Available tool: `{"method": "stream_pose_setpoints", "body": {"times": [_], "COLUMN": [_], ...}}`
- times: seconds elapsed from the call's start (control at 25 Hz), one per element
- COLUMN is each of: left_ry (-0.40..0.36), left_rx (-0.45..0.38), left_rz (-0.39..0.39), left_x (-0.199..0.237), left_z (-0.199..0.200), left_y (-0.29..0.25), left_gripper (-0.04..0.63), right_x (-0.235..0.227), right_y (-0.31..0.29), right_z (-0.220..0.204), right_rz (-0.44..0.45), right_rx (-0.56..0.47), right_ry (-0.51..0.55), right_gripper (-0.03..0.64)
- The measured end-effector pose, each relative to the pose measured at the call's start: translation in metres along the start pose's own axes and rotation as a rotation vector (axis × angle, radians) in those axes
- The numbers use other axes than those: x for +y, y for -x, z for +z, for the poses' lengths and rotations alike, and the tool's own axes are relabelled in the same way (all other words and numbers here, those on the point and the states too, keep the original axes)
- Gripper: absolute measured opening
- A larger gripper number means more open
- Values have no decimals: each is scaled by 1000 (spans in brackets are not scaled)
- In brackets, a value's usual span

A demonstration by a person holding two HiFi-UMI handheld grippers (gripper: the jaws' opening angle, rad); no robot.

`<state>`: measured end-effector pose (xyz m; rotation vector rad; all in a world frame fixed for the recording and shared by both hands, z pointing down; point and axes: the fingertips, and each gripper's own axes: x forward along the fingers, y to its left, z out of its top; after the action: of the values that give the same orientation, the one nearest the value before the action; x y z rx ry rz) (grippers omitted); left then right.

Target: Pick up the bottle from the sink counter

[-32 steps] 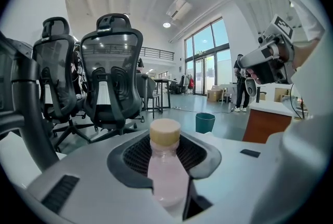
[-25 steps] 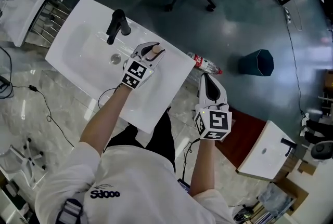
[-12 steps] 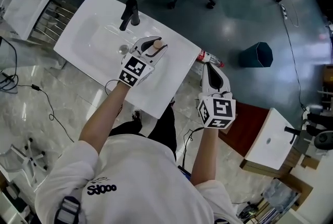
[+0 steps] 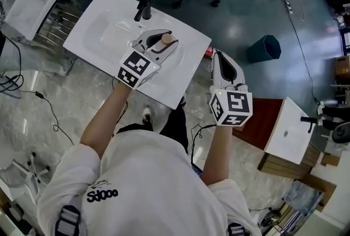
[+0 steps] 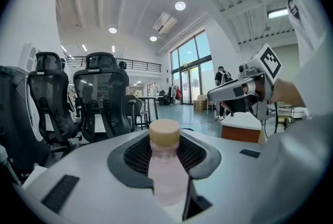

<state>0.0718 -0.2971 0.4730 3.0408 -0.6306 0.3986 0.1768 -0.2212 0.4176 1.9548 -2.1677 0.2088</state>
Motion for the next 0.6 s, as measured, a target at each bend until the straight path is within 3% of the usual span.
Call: {"method": "stream_pose_setpoints", "body": {"times": [0.6], "left_ry": [-80], "left_rx": [-153], "left_rz": [-67], "left_x": [-35], "left_z": [82], "left_y": [81], "left_gripper": [127], "right_x": [33], "right_y": [59], "right_z": [56], "right_rz": [-9], "right_rx": [-101], "right_ry": [67], "right_gripper": [11]}}
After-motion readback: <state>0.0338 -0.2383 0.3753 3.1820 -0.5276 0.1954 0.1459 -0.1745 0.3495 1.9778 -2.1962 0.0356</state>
